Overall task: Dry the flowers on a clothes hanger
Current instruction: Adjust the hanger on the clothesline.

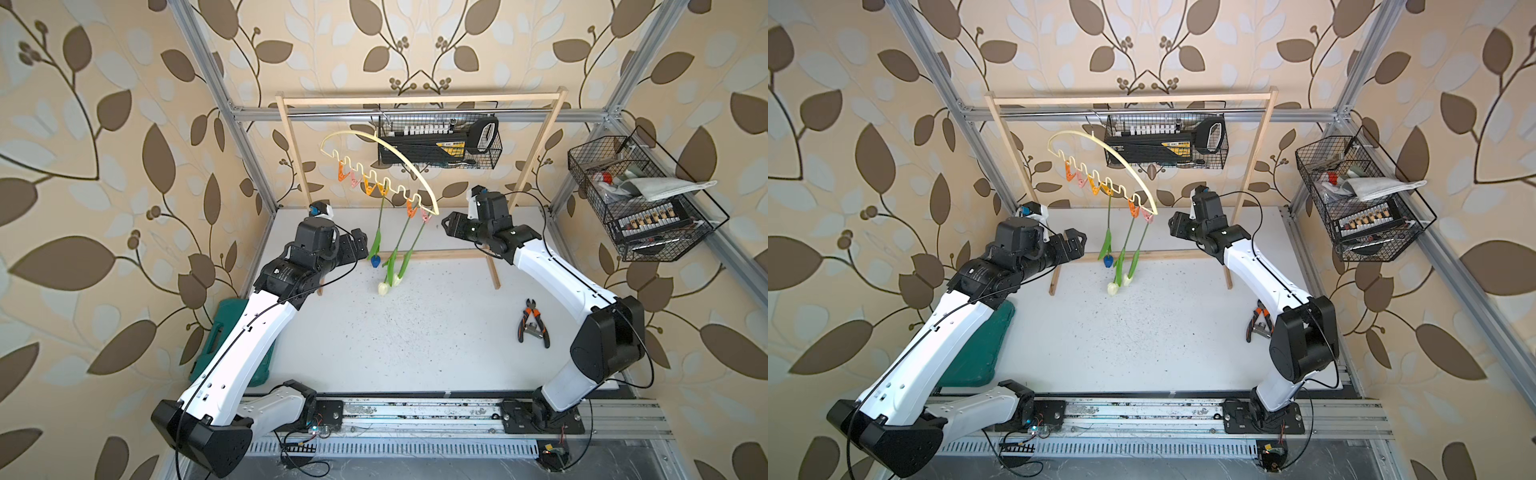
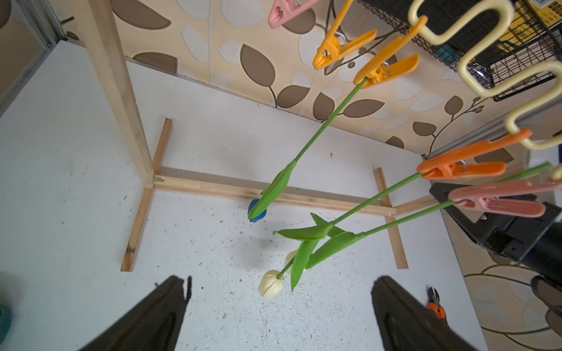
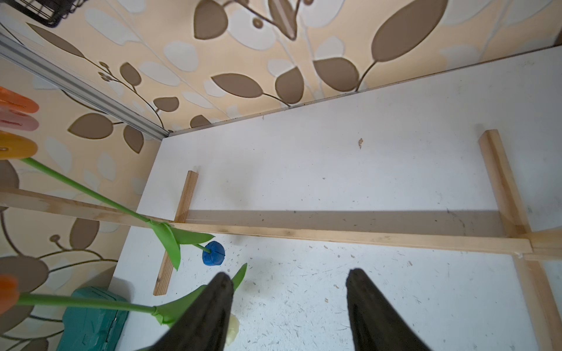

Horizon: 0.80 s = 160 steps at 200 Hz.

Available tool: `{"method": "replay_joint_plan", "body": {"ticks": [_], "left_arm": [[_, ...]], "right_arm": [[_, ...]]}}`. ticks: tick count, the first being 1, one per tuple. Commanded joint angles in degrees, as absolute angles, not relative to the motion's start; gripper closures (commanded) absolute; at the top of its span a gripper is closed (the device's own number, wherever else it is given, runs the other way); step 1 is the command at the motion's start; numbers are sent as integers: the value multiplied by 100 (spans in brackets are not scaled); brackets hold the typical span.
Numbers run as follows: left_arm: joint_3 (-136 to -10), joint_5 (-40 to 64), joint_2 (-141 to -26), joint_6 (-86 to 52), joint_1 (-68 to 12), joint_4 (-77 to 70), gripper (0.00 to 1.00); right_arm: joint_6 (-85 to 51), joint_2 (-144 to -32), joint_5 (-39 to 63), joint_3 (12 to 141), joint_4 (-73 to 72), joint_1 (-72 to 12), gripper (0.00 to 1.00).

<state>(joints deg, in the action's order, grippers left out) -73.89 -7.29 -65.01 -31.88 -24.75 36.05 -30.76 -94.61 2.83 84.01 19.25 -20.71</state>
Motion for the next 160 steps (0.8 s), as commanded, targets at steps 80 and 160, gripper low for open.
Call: {"method": "replay_joint_plan", "body": {"ticks": [80, 160], "left_arm": [[-7163, -1617, -6529, -3198, -2476, 3392, 1], [-5989, -3572, -6478, -1511, -2381, 1862, 1]], "right_arm": [[-2796, -8204, 550, 7447, 2303, -2048, 22], [-1960, -6713, -104, 5915, 2016, -2091, 1]]}}
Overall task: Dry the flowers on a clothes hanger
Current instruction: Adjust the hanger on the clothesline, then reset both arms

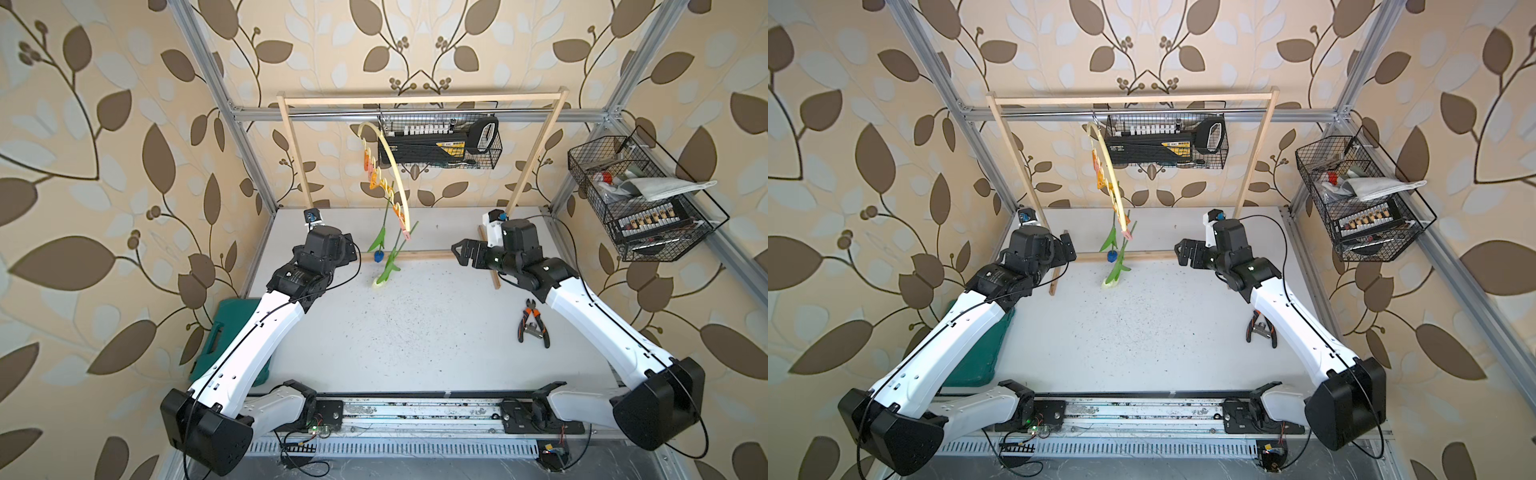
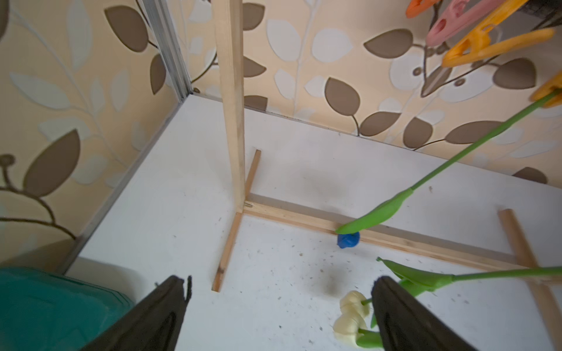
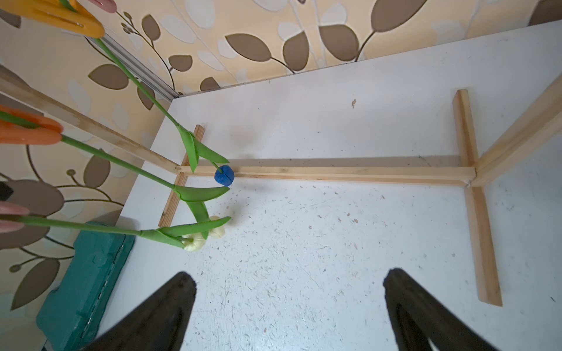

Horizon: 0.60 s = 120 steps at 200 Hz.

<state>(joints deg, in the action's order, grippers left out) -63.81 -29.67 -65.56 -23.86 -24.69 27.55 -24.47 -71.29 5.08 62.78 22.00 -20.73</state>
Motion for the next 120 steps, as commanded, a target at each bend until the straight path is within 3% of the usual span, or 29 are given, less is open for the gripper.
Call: {"method": "replay_joint_plan", "body": {"ticks": [1, 47, 90, 120], "left_arm": [[-5956, -3562, -6478, -1485, -2382, 1823, 1], [-4534, -3601, -6346, -790, -2185, -22, 1], [-3838, -3755, -6363, -708, -1956, -763, 1], [-2989, -3227, -6097, -157, -1811, -1877, 1]], "right_arm": [[-1938, -6692, -149, 5889, 2010, -2091, 1], [-1269, -6542, -1802, 5217, 1873, -2090, 1], [-806, -6612, -2650, 4386, 975, -2073, 1], [-136, -6429, -2812, 3572, -171, -2052, 1]]}}
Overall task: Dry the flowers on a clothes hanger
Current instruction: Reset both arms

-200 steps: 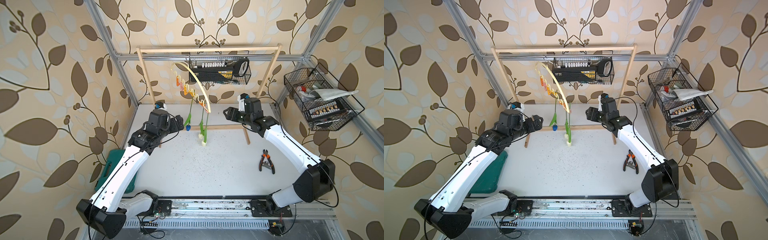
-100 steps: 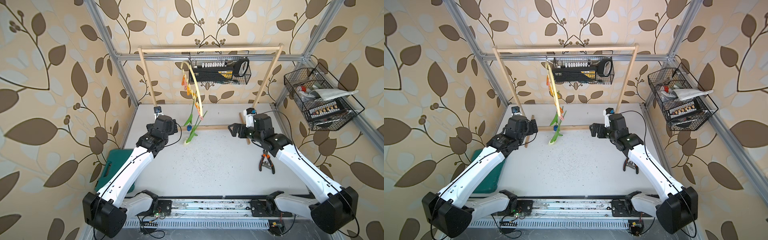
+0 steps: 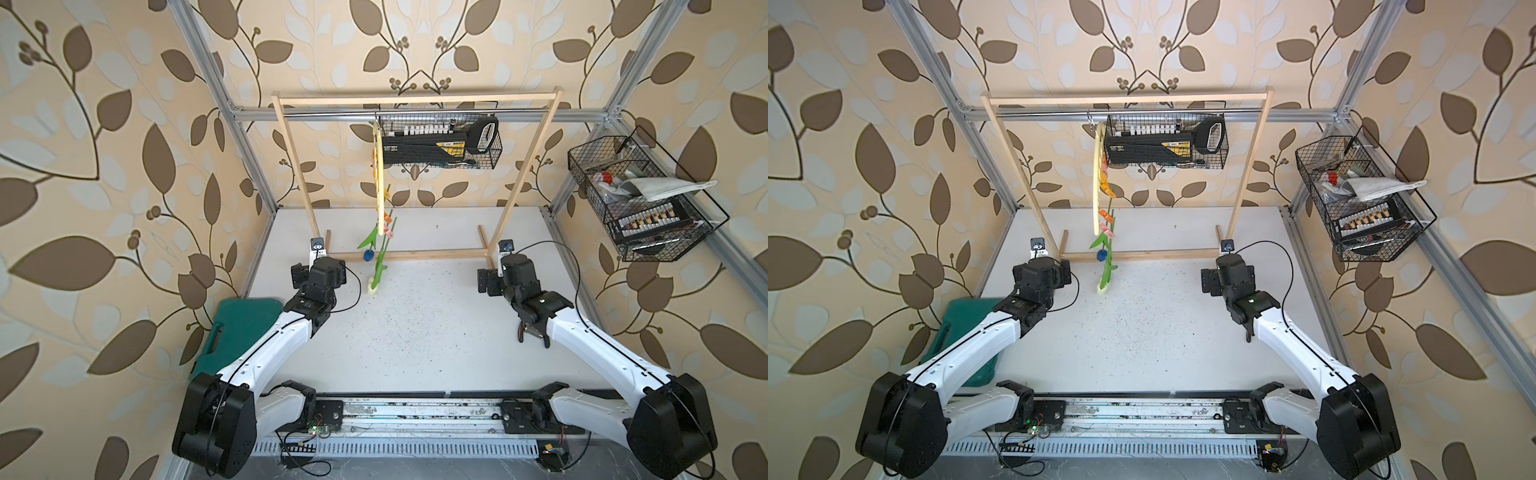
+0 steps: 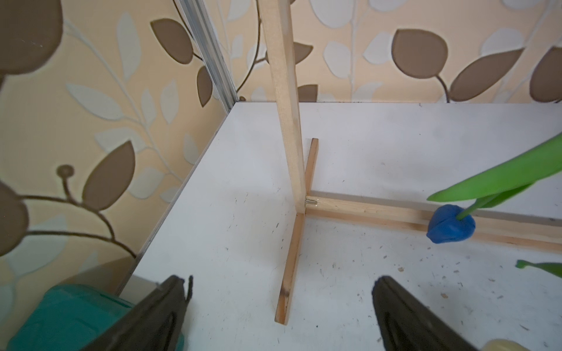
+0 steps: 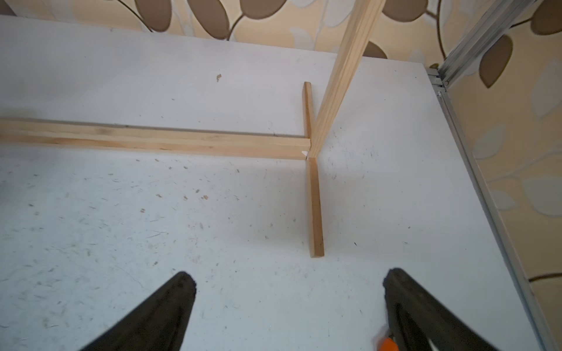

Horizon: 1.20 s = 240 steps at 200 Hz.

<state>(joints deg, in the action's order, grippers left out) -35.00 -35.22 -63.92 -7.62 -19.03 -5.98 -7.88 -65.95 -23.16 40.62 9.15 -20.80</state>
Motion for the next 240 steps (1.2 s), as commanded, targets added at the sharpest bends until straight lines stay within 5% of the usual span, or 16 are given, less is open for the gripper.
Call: {"method": "replay_joint_plan", "body": {"ticks": [1, 43, 122, 155, 206, 240], "left_arm": [[-2966, -3213, -6094, -127, -1811, -1918, 1], [-2243, -2846, -6197, 123, -1579, -2819, 1], [-1890, -2204, -7442, -137, -653, -4010, 1], [-1658, -1785, -8173, -129, -299, -5164, 1], [-2129, -1310, -8594, -553, 184, -4435, 1], [-2111, -1314, -8560, -556, 185, -4448, 1]], "right_arm": [[-112, -6422, -2817, 3544, -208, -2045, 1], [475, -6539, -3067, 2438, -2069, -1819, 1], [-82, -7437, -1756, 1537, -4785, -610, 2], [101, -9108, -1728, 1090, -7580, -546, 2], [-94, -8691, -1843, 1914, -5267, -550, 2], [-61, -8747, -1800, 1861, -5485, -522, 1]]}}
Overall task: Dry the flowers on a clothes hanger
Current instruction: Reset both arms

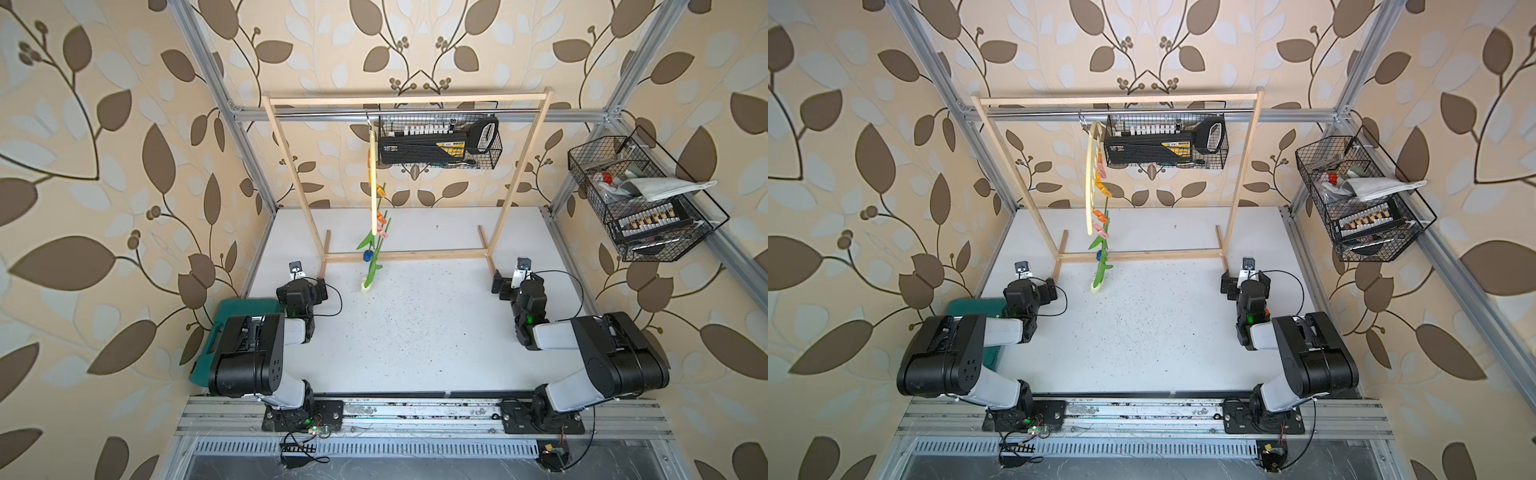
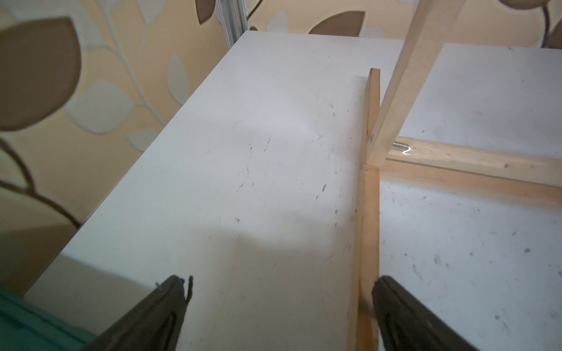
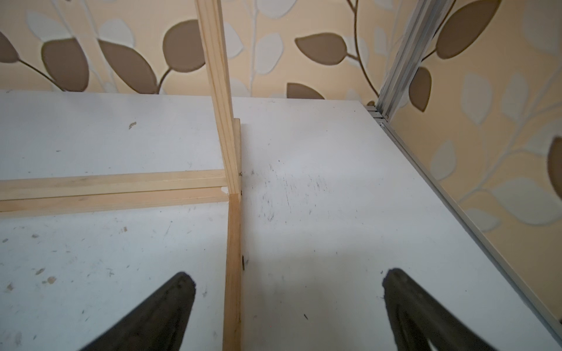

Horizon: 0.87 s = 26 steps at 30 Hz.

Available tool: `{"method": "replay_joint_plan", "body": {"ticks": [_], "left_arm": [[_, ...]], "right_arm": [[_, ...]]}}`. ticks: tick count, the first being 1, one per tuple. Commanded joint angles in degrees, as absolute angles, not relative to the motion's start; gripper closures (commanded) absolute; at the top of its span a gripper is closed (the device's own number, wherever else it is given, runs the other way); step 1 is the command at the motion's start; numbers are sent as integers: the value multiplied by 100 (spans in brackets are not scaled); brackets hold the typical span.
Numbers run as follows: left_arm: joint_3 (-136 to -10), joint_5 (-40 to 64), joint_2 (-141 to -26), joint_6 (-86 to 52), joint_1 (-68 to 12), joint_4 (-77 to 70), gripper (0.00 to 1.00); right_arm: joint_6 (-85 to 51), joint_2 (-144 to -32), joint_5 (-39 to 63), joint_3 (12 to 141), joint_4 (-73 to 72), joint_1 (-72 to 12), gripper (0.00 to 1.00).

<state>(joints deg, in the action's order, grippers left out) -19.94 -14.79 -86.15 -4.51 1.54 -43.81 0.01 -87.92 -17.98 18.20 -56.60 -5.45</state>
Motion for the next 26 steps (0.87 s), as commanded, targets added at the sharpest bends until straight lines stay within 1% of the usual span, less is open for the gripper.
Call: {"method": "replay_joint_plan", "body": {"ticks": [1, 26], "left_arm": [[-2110, -1316, -8556, -555, 185, -4447, 1], [-2105, -1318, -8544, -558, 185, -4447, 1]], "right_arm": [[-61, -8751, -1797, 1862, -5489, -525, 1], [-53, -8771, -1784, 1872, -5506, -522, 1]]}}
